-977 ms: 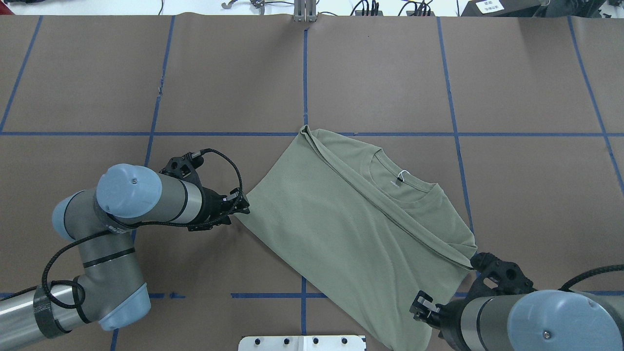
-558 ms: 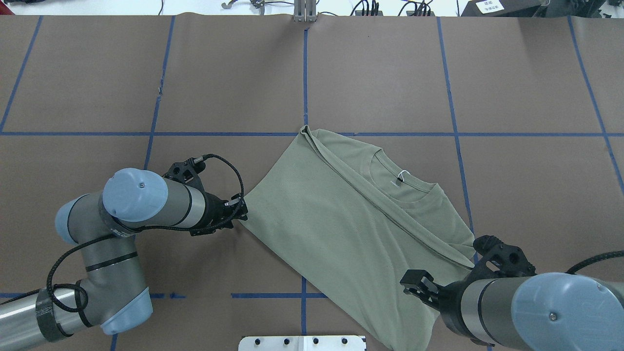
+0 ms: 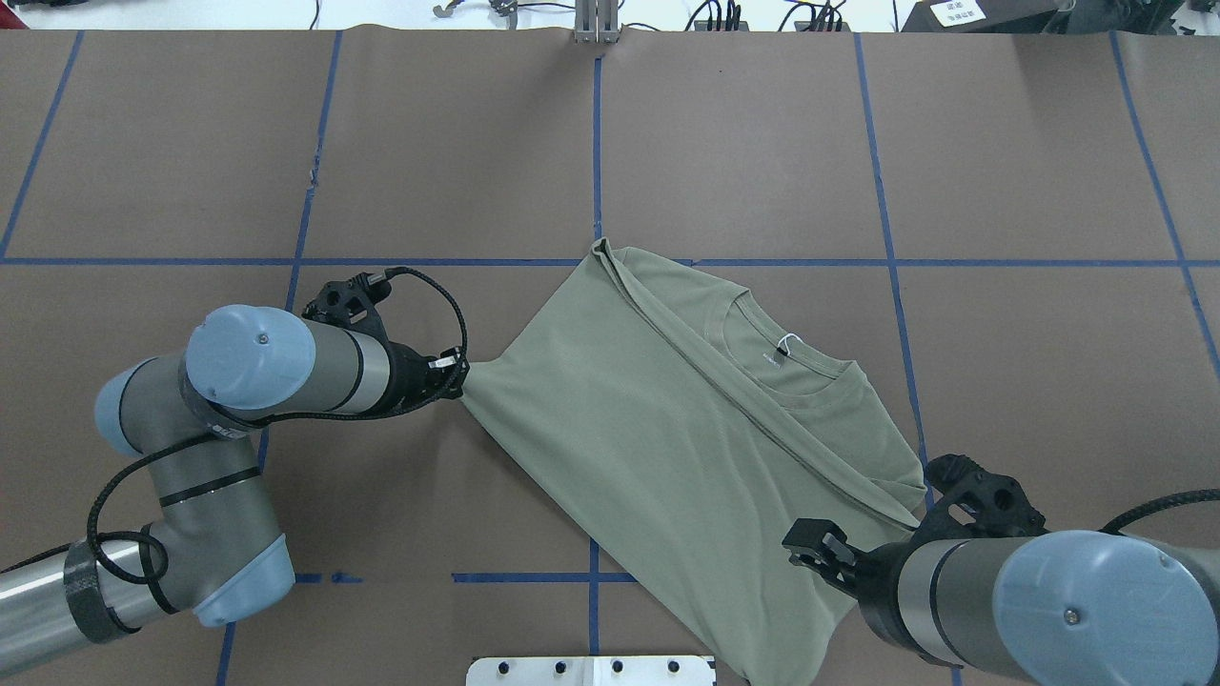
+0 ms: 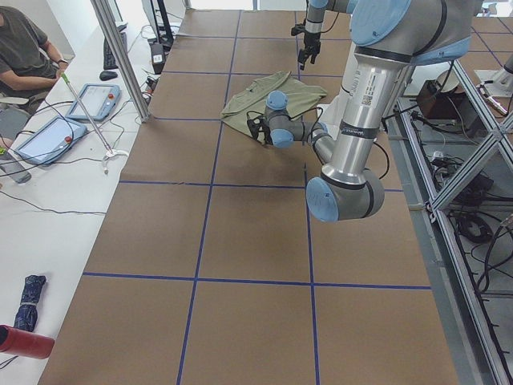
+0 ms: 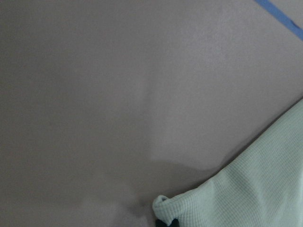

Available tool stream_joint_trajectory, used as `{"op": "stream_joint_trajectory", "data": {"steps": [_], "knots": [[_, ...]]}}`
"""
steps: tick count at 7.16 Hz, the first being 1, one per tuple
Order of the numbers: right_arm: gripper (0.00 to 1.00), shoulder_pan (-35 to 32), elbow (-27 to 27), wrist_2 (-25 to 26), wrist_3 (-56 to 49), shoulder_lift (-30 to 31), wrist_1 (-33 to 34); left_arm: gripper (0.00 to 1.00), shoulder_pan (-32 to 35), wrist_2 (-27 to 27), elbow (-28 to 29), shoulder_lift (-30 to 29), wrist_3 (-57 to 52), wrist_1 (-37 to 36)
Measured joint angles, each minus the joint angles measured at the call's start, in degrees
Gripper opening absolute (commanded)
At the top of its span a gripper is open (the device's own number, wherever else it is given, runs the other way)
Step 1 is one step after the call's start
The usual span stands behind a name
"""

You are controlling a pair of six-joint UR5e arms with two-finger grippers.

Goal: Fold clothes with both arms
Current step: 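Hold both corners and rotate the folded shirt a quarter turn, then release and move the right gripper over the shirt while the left gripper holds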

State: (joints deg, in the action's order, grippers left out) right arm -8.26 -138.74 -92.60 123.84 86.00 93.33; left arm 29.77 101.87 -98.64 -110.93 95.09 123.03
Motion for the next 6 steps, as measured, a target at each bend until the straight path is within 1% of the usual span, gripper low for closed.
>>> {"op": "stream_joint_trajectory", "data": {"steps": [2,3,4,5,6], "knots": [[1.00,-0.39,0.30,0.48,0.00,-1.29,0.01,0.00,6.62,-0.76,2.30,-1.73,-9.80,0.05],[1.00,-1.39,0.57,0.55,-0.04,-1.94,0.01,0.00,9.47,-0.83,6.50,-5.16,-12.39,0.43],[1.00,-2.77,1.31,0.57,-0.12,-2.91,0.01,0.00,11.69,-0.87,12.79,-9.94,-13.36,1.91],[1.00,-4.54,2.71,0.57,-0.16,-4.76,0.04,0.00,13.76,-0.93,20.44,-14.90,-13.69,5.77],[1.00,-5.91,4.17,0.59,-0.17,-6.40,0.07,0.00,15.55,-1.10,29.35,-20.13,-13.87,10.39]]}}
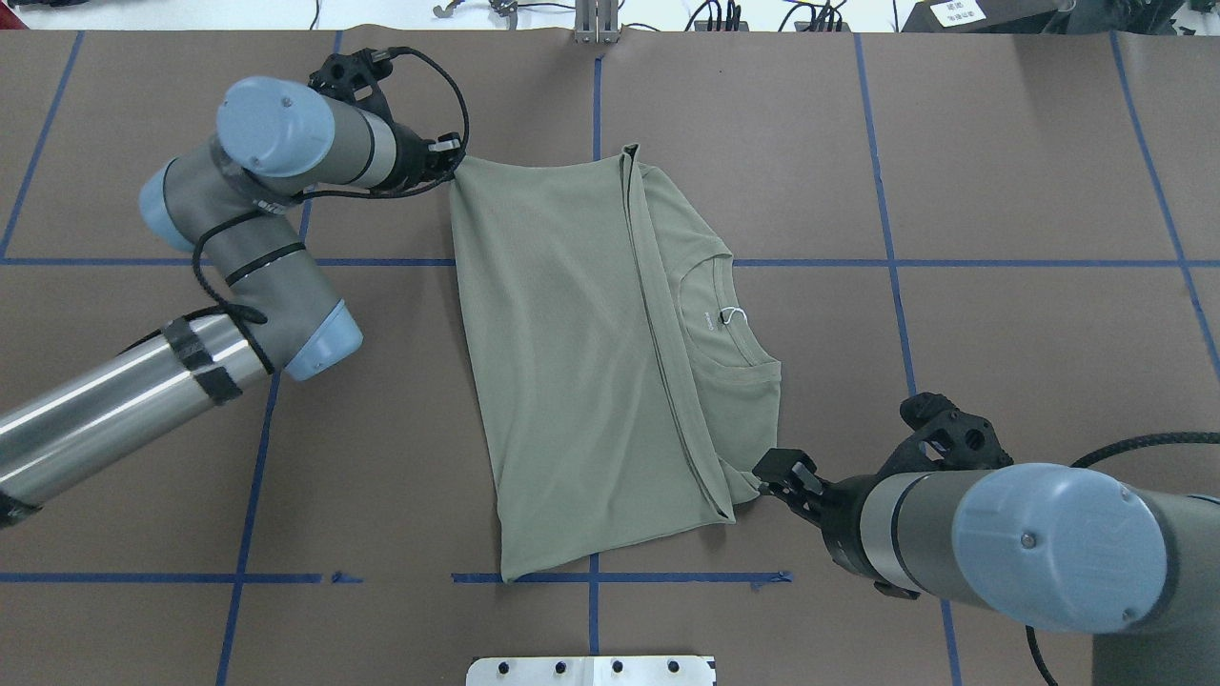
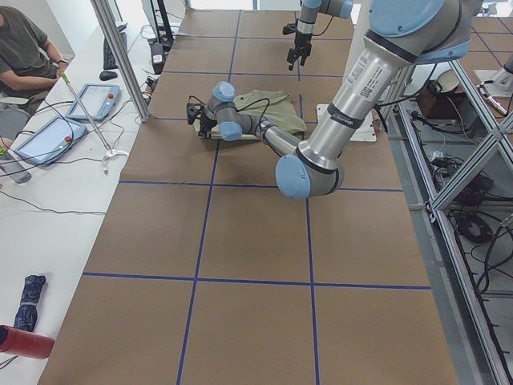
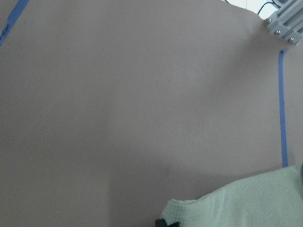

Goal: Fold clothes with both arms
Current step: 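Release and move the right gripper over the shirt while the left gripper holds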

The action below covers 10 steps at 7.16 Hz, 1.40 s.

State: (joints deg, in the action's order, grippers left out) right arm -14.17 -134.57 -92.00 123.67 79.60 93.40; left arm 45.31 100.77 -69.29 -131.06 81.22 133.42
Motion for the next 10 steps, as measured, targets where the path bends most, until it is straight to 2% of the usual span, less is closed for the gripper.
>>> {"op": "stream_joint_trajectory", "data": {"steps": [1,2,3,5,7,8,10], "knots": [[1.00,-0.80,1.18,0.04,-0.01,-1.06,0.00,0.10,1.31,-0.70,8.13,-4.65,-0.18,3.66],[1.00,-1.38,1.83,0.06,-0.01,-1.91,-0.03,0.21,1.91,-1.74,12.23,-6.92,-0.26,5.65],[1.00,-1.88,2.22,0.11,-0.10,-2.46,-0.07,0.61,2.13,-2.23,13.79,-7.94,-0.24,6.42],[1.00,-2.65,4.73,1.95,-0.91,-5.02,-0.25,0.65,2.18,-1.71,11.89,-7.31,-0.27,6.48],[1.00,-3.23,12.91,3.20,-8.45,-11.73,-0.31,0.66,1.97,2.98,1.01,-0.02,0.03,6.08],[0.93,-3.37,16.17,3.30,-14.50,-13.89,-0.28,0.66,1.84,4.51,-3.82,3.62,0.18,6.04],[0.37,-2.86,20.56,3.77,-28.48,-16.57,-0.07,0.66,1.74,5.34,-7.34,6.59,0.39,6.05]]}}
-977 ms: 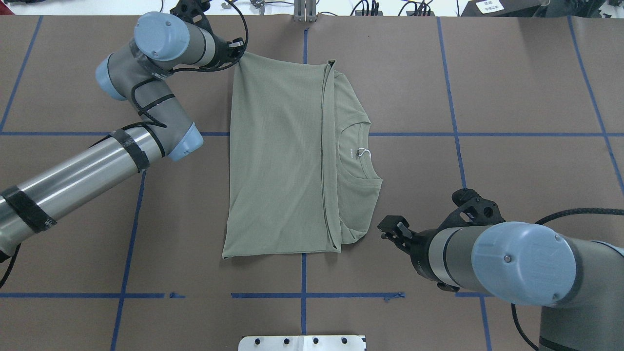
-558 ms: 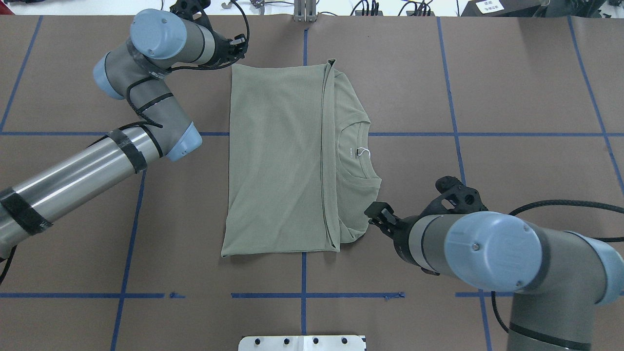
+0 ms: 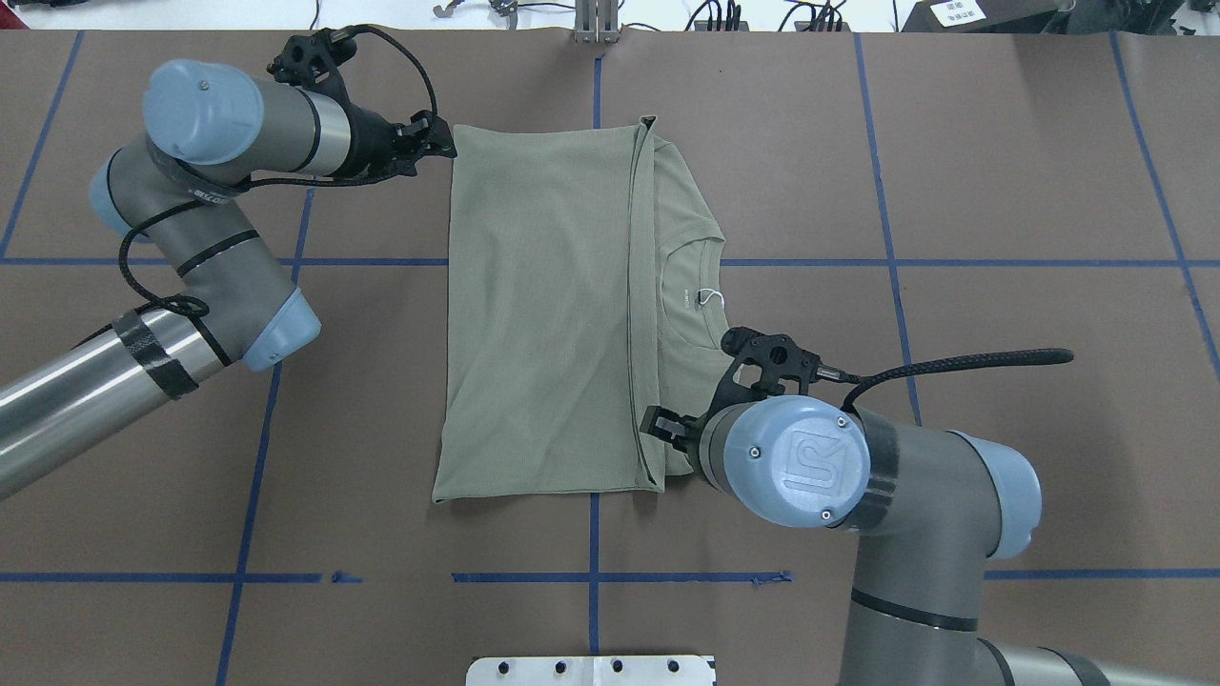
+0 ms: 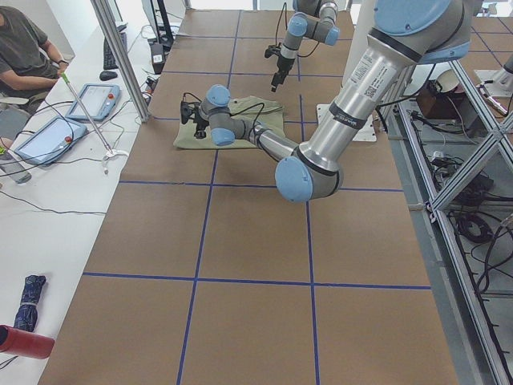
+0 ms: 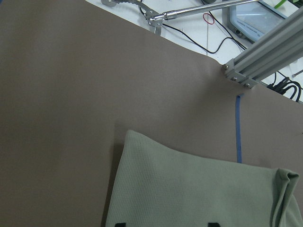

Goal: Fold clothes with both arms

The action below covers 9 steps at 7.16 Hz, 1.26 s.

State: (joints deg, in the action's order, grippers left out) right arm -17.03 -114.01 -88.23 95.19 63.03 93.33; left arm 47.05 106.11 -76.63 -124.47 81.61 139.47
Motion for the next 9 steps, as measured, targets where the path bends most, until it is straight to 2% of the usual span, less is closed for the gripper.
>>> {"op": "stream_joint_trajectory", "data": {"steps": [1,3,4,5,6,9], "knots": [[0.23,0.28,2.12,0.37,-8.39,-1.83,0.11,0.66,-0.05,0.09,-0.34,0.56,0.03,0.00],[0.21,1.01,3.90,1.65,-25.59,-3.36,0.20,0.66,-0.14,0.14,-0.43,1.27,0.04,0.01],[0.24,1.30,4.33,2.16,-32.25,-3.55,0.22,0.66,-0.17,0.14,-0.44,1.65,0.04,0.01],[0.36,1.82,5.09,3.05,-37.46,-4.02,0.18,0.66,-0.23,0.15,-0.45,1.92,0.04,0.01],[0.41,2.35,6.65,3.94,-40.36,-5.23,0.08,0.66,-0.29,0.15,-0.45,2.12,0.07,0.01],[0.42,3.04,10.25,4.51,-42.04,-7.46,-0.07,0.66,-0.55,0.15,-0.45,2.29,1.56,0.08]]}}
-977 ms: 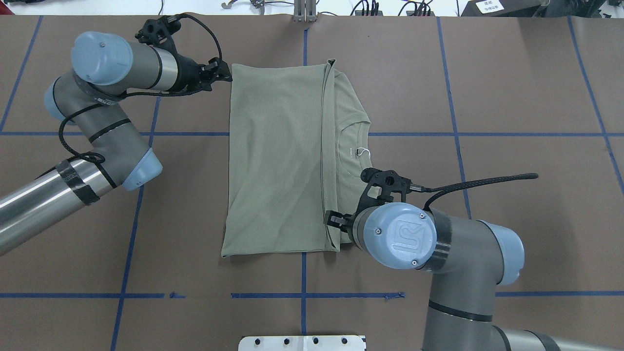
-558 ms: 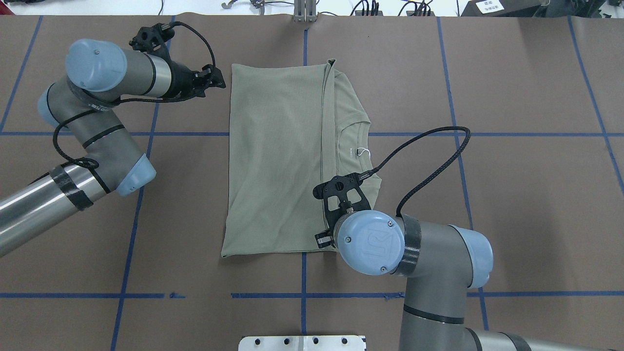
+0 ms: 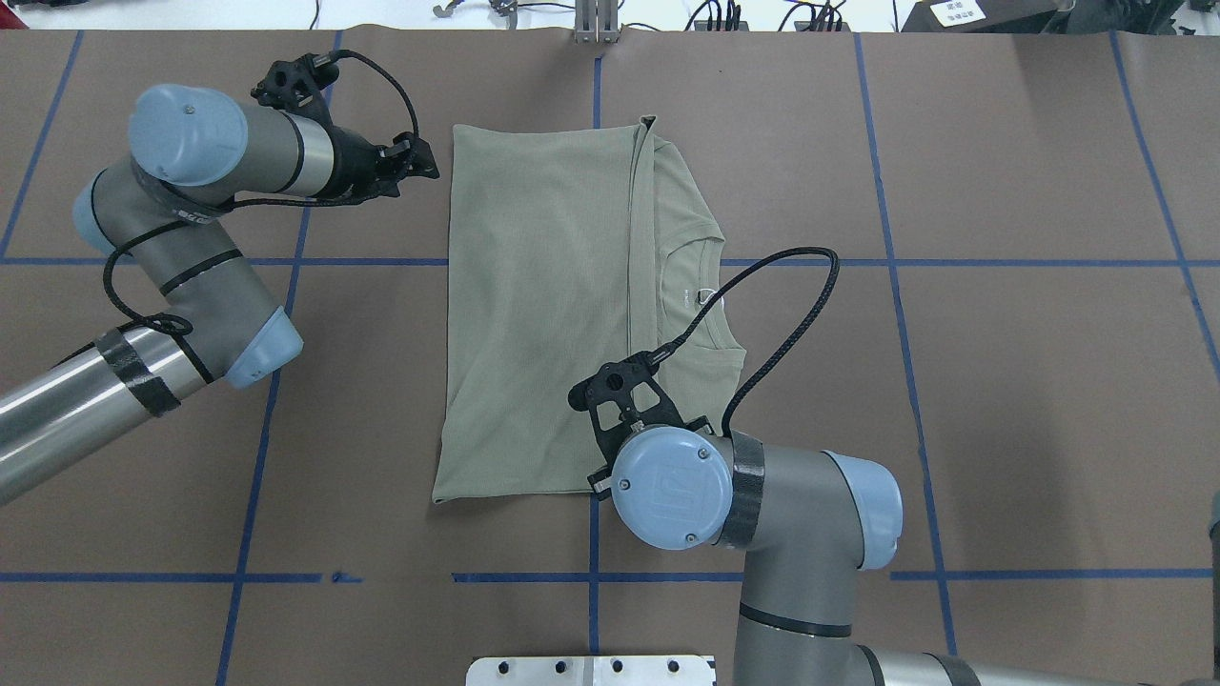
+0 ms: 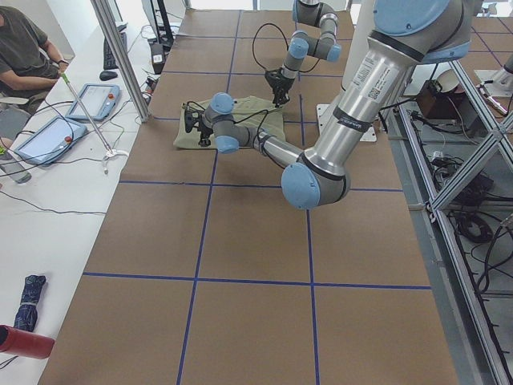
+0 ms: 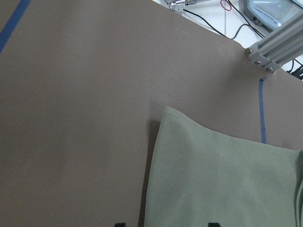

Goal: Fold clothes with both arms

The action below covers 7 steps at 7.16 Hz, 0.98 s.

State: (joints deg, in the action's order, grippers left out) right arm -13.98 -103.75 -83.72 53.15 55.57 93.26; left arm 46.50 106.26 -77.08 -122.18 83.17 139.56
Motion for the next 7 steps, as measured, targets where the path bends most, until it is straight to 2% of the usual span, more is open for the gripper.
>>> {"op": "stream_joint_trajectory", "data": {"steps": [2,3,4,7], "knots": [[0.40,0.41,1.43,0.07,-0.04,-0.28,-0.01,0.66,-0.07,0.04,0.00,0.01,1.71,0.01],[0.15,0.70,2.10,0.08,-0.01,-0.34,-0.03,0.66,-0.09,0.02,0.00,0.04,2.07,0.01],[0.00,0.92,2.40,0.06,0.03,-0.36,-0.07,0.66,-0.09,0.02,-0.03,0.05,2.19,0.01],[0.00,0.92,2.25,0.10,0.09,-0.51,-0.17,0.66,-0.09,0.03,-0.08,0.03,2.26,0.01]]}}
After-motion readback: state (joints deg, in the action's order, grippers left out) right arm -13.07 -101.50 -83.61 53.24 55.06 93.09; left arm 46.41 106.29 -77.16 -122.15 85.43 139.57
